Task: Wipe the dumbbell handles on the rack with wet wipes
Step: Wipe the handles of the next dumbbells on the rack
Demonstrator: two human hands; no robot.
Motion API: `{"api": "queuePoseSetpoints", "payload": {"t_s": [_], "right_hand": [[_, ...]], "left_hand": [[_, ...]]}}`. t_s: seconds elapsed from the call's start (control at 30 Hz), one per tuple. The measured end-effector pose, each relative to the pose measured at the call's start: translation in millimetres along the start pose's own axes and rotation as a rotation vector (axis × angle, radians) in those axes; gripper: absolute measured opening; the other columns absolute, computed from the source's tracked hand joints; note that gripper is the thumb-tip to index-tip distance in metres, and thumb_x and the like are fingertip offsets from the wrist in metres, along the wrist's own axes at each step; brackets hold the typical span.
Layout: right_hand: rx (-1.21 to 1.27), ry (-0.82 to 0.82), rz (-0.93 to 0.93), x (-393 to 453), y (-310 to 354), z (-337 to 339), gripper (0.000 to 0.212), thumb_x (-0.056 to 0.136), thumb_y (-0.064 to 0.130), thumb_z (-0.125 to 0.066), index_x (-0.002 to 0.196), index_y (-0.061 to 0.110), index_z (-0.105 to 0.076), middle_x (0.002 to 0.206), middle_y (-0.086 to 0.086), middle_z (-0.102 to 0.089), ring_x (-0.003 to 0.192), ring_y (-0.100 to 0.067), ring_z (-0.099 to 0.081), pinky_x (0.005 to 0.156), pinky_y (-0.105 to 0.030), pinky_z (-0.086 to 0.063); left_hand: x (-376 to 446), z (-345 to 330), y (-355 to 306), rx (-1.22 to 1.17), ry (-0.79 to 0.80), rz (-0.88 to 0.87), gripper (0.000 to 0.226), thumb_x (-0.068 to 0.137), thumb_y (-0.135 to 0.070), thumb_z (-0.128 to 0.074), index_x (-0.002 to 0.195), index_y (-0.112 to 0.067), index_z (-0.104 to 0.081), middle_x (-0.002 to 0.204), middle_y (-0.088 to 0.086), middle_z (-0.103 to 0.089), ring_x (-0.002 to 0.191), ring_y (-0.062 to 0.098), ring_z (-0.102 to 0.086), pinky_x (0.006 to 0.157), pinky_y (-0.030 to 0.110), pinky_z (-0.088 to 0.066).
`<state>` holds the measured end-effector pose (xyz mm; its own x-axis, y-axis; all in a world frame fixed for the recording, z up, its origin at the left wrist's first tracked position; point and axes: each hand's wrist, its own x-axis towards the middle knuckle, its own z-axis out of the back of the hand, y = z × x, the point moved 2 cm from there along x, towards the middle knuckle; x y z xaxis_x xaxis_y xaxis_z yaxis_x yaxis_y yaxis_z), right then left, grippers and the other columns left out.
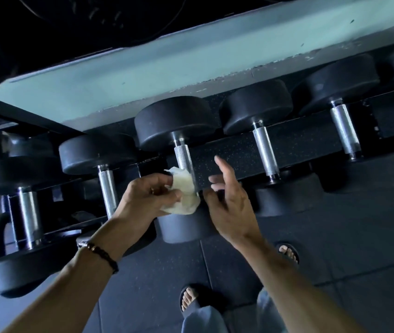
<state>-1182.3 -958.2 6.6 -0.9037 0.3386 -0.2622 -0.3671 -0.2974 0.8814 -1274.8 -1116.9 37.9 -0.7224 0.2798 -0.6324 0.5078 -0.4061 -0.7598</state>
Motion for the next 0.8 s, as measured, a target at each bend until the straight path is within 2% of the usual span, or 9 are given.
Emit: {"api": "queuePoseSetpoints", "payload": {"t_s": [0.03, 0.1, 0.17, 0.27, 0.37, 0.5, 0.63, 0.73, 0.8], "right_hand": [[0.046, 0.082, 0.01, -3.0, 6.3, 12.0, 0.069, 0.094, 0.034, -0.059, 0.154, 0.04, -0.026, 0.128, 0.009, -0.059, 0.103, 0.004, -0.059, 0.09, -0.004, -0.042], [0.008, 0.209, 0.103, -5.9, 14.6, 35.8, 0.067, 0.09, 0.029, -0.066, 0.148, 0.046, -0.035, 0.123, 0.013, -0.061, 0.102, -0.002, -0.064, 0.084, -0.015, -0.052], [-0.093, 0.203, 0.222, -4.8, 13.8, 58.0, 0.038, 0.088, 0.011, -0.065, 0.121, 0.03, -0.06, 0.102, 0.009, -0.067, 0.088, -0.01, -0.066, 0.076, -0.037, -0.056], [-0.139, 0.118, 0.298, 0.4, 0.4, 91.5, 0.02, 0.083, -0.003, -0.064, 0.09, 0.014, -0.071, 0.089, 0.006, -0.064, 0.077, -0.013, -0.063, 0.068, -0.04, -0.053], [-0.151, 0.07, 0.4, 9.1, -13.9, 125.2, 0.02, 0.082, -0.001, -0.062, 0.092, 0.008, -0.077, 0.098, 0.004, -0.067, 0.085, -0.01, -0.068, 0.077, -0.022, -0.055], [-0.208, 0.117, 0.467, 23.2, -33.1, 164.4, 0.029, 0.081, -0.001, -0.054, 0.095, 0.006, -0.079, 0.101, 0.001, -0.067, 0.085, -0.004, -0.064, 0.076, -0.005, -0.045], [-0.141, 0.217, 0.376, 36.9, -49.7, 189.8, 0.02, 0.082, 0.014, -0.06, 0.093, 0.013, -0.077, 0.1, 0.005, -0.067, 0.087, -0.006, -0.066, 0.079, -0.019, -0.054], [-0.138, 0.311, 0.288, 46.8, -60.7, 194.3, 0.041, 0.087, 0.029, -0.066, 0.127, 0.025, -0.064, 0.105, 0.01, -0.069, 0.093, -0.006, -0.066, 0.085, -0.025, -0.055], [-0.113, 0.357, 0.249, 53.0, -63.2, 194.8, 0.036, 0.09, 0.033, -0.068, 0.126, 0.025, -0.066, 0.099, 0.015, -0.071, 0.091, -0.002, -0.066, 0.081, -0.018, -0.051]], "left_hand": [[-4.4, -8.1, -3.9, 0.012, 0.012, -0.009, 0.018, 0.08, 0.0, -0.076, 0.096, -0.008, -0.073, 0.1, 0.027, -0.067, 0.094, 0.037, -0.07, 0.081, 0.043, -0.06], [-11.2, -29.3, -12.5, 0.014, 0.031, -0.032, 0.016, 0.08, 0.005, -0.074, 0.093, -0.003, -0.07, 0.097, 0.03, -0.066, 0.091, 0.039, -0.069, 0.084, 0.049, -0.059], [-15.2, -53.1, -18.9, -0.062, 0.074, -0.035, 0.018, 0.081, 0.013, -0.067, 0.095, 0.002, -0.068, 0.095, 0.027, -0.068, 0.09, 0.04, -0.068, 0.083, 0.049, -0.058], [-19.9, -89.7, -30.2, -0.465, 0.148, 0.072, 0.038, 0.073, 0.015, -0.051, 0.107, 0.003, -0.062, 0.095, 0.022, -0.071, 0.082, 0.031, -0.072, 0.065, 0.033, -0.06], [-22.0, -124.2, -33.9, -0.731, 0.186, 0.207, 0.037, 0.077, -0.007, -0.05, 0.11, 0.004, -0.063, 0.106, 0.023, -0.072, 0.091, 0.033, -0.072, 0.072, 0.037, -0.062], [-14.3, -168.1, -26.2, -0.439, 0.08, 0.133, 0.047, 0.077, -0.015, -0.079, 0.111, 0.013, -0.062, 0.113, 0.024, -0.068, 0.101, 0.033, -0.068, 0.081, 0.038, -0.06], [-7.5, -204.2, -21.1, -0.342, -0.135, 0.031, 0.034, 0.059, -0.006, -0.092, 0.077, 0.003, -0.064, 0.081, 0.019, -0.062, 0.077, 0.028, -0.066, 0.076, 0.041, -0.061], [-0.8, -224.6, -22.4, -0.342, -0.191, -0.034, 0.02, 0.074, 0.005, -0.078, 0.091, -0.001, -0.068, 0.086, 0.017, -0.073, 0.078, 0.023, -0.072, 0.069, 0.027, -0.058], [3.3, -231.2, -22.6, -0.278, -0.26, -0.08, 0.019, 0.076, 0.003, -0.078, 0.092, -0.002, -0.07, 0.079, 0.014, -0.074, 0.072, 0.016, -0.072, 0.065, 0.021, -0.056]]}}
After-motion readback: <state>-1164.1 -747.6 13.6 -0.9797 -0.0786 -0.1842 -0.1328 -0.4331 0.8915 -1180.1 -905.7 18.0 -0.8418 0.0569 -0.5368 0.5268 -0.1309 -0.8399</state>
